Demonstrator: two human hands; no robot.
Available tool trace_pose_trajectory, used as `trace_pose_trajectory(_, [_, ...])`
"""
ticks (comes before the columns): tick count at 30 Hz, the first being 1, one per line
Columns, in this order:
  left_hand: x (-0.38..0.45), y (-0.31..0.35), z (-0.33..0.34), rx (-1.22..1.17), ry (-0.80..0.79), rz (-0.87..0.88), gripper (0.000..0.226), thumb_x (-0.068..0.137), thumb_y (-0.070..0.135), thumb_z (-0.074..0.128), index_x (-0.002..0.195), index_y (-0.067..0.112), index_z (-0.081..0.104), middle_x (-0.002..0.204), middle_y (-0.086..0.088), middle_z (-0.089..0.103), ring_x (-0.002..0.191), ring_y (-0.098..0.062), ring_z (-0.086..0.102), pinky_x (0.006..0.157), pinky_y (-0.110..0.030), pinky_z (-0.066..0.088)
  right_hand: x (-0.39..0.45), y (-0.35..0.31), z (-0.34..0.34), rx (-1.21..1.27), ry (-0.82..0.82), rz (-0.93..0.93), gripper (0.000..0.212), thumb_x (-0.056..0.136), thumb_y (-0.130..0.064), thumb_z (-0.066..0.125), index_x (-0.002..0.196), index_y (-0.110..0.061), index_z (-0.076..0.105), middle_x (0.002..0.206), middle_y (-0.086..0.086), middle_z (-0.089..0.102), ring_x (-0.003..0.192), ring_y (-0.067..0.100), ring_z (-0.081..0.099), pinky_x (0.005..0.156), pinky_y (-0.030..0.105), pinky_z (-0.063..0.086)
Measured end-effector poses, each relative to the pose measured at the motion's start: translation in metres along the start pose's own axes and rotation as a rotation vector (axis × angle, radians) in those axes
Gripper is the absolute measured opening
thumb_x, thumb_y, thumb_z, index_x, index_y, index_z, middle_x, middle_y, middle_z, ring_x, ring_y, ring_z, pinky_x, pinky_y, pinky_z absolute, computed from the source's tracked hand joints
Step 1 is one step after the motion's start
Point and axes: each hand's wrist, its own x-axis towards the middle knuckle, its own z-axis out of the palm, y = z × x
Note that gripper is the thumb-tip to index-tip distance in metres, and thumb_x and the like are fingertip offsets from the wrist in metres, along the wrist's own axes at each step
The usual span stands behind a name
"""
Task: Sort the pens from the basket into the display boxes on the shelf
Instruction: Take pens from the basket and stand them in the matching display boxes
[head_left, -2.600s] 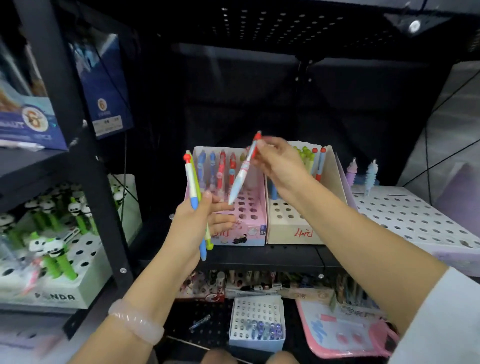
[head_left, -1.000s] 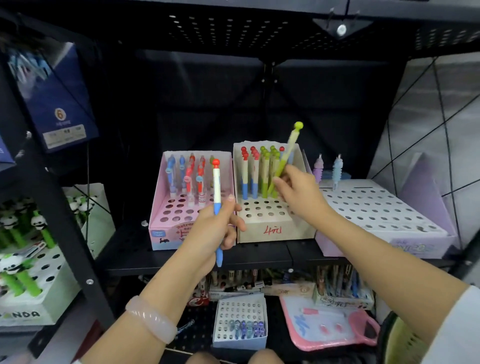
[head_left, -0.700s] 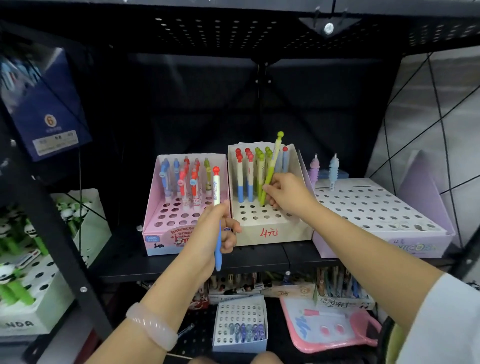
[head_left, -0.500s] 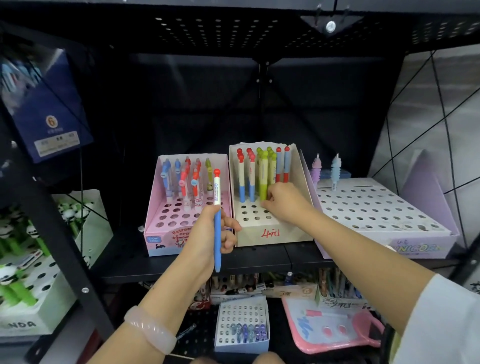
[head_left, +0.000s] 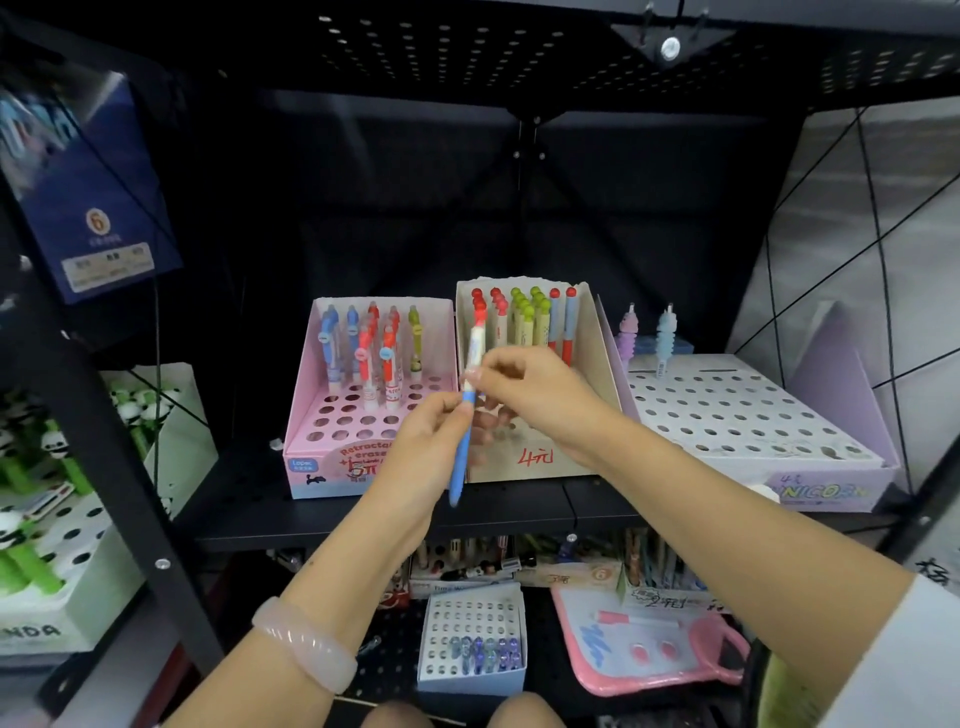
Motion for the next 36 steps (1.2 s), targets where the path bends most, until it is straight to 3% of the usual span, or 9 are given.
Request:
trace_pose_trajectory(3, [-0.001,0.002,-0.011,0.184,0.032,0.156,0.021,0.095,0.019,0.047,0.105,0.037,0.049,0.109,0.024,0.054,0.094,0.021,0.05,0.078,-0.002,0.04,0.011,-0.008,-0.007,0.127,0.307,-0.079,0.018,0.097,-0.019,0.047,0.08,-0.015,0.055,0.07,0.0,0.06,0.055,0.005,0.058,0.053,0.018,0.051])
trace_pose_trajectory(7, [0.0,0.002,-0.028,0.334,0.042,0.257,0.033,0.094,0.02,0.048,0.12,0.04,0.041,0.122,0.025,0.046,0.117,0.005,0.041,0.096,-0.014,0.028,0.026,-0.007,-0.014,-0.067,0.51,-0.165,0.02,0.097,-0.021,0.048,0.077,-0.023,0.047,0.077,0.004,0.065,0.061,0.008,0.061,0.056,0.015,0.052])
trace_pose_trajectory(11, [-0.002,0.001,-0.039,0.475,0.05,0.284,0.04,0.094,0.022,0.049,0.132,0.032,0.04,0.121,0.028,0.041,0.116,0.009,0.034,0.092,-0.014,0.025,0.031,0.005,-0.002,-0.365,0.463,-0.156,0.02,0.096,-0.023,0.049,0.077,-0.019,0.045,0.077,0.008,0.064,0.069,0.02,0.065,0.059,0.026,0.052])
trace_pose_trajectory(18, [-0.007,0.0,-0.052,0.522,0.005,0.265,0.039,0.095,0.025,0.048,0.132,0.033,0.039,0.124,0.026,0.04,0.118,0.007,0.033,0.091,-0.018,0.028,0.04,0.005,0.002,-0.548,0.462,-0.164,0.018,0.097,-0.025,0.046,0.083,-0.013,0.043,0.077,0.012,0.062,0.067,0.026,0.063,0.064,0.042,0.054])
trace_pose_trajectory(22, [-0.008,-0.003,-0.054,0.513,-0.006,0.259,0.04,0.095,0.027,0.048,0.132,0.036,0.038,0.122,0.027,0.042,0.115,0.01,0.035,0.079,-0.003,0.028,0.037,0.014,0.004,-0.587,0.356,-0.067,0.015,0.098,-0.023,0.045,0.089,-0.011,0.048,0.081,0.012,0.064,0.072,0.025,0.065,0.069,0.042,0.055])
trace_pose_trajectory(26, [-0.009,-0.003,-0.052,0.516,-0.017,0.265,0.039,0.095,0.027,0.047,0.131,0.037,0.037,0.122,0.025,0.043,0.113,0.011,0.037,0.078,-0.002,0.028,0.036,0.026,0.012,-0.677,0.2,0.068,0.025,0.097,-0.023,0.046,0.092,-0.003,0.06,0.082,0.014,0.067,0.075,0.025,0.065,0.076,0.041,0.055])
trace_pose_trajectory(30, [-0.011,0.003,-0.045,0.515,-0.04,0.301,0.036,0.094,0.023,0.048,0.126,0.038,0.04,0.115,0.029,0.044,0.103,0.026,0.036,0.076,0.006,0.031,0.031,0.023,0.007,-0.675,0.211,0.096,0.022,0.094,-0.026,0.053,0.096,-0.007,0.063,0.079,0.005,0.066,0.07,0.017,0.06,0.066,0.026,0.047])
trace_pose_trajectory(34, [-0.018,0.01,-0.02,0.474,-0.106,0.35,0.033,0.094,0.023,0.048,0.12,0.042,0.04,0.112,0.035,0.044,0.104,0.029,0.036,0.084,0.003,0.029,0.006,0.015,-0.012,-0.521,0.143,0.115,0.018,0.094,-0.021,0.053,0.103,-0.01,0.063,0.075,0.001,0.065,0.068,0.015,0.063,0.069,0.029,0.054])
trace_pose_trajectory(36, [-0.023,0.01,0.001,0.44,-0.176,0.346,0.031,0.094,0.024,0.048,0.116,0.045,0.041,0.112,0.033,0.046,0.106,0.026,0.038,0.086,-0.002,0.032,-0.018,0.014,-0.027,-0.379,0.104,0.137,0.015,0.094,-0.017,0.052,0.101,-0.009,0.063,0.075,0.003,0.067,0.064,0.011,0.063,0.062,0.022,0.055])
